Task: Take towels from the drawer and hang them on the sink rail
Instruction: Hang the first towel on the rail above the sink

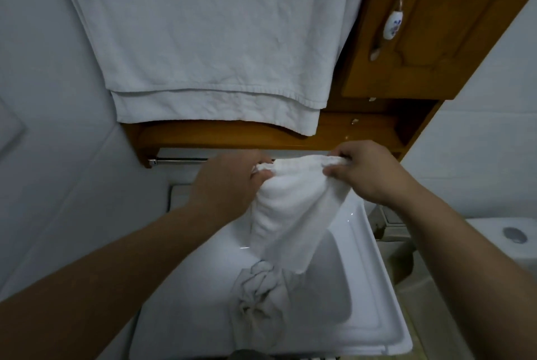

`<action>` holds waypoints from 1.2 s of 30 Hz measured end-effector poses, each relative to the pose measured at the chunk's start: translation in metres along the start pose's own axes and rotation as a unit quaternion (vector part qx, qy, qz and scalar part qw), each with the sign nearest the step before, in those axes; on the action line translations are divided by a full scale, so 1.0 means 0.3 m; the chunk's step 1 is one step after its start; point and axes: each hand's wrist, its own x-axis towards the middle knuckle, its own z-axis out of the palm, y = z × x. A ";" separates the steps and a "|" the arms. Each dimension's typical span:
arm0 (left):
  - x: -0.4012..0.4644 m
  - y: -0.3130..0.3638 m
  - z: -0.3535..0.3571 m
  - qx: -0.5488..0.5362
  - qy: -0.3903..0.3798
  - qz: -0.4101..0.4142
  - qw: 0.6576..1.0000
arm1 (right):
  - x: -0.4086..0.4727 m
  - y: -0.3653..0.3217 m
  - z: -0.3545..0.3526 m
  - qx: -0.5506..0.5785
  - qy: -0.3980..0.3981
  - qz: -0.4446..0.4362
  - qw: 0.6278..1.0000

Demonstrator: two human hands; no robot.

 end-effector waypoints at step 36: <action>0.452 0.146 0.777 0.082 -0.030 -0.016 0.996 | 0.351 0.681 0.245 0.052 0.305 0.094 0.946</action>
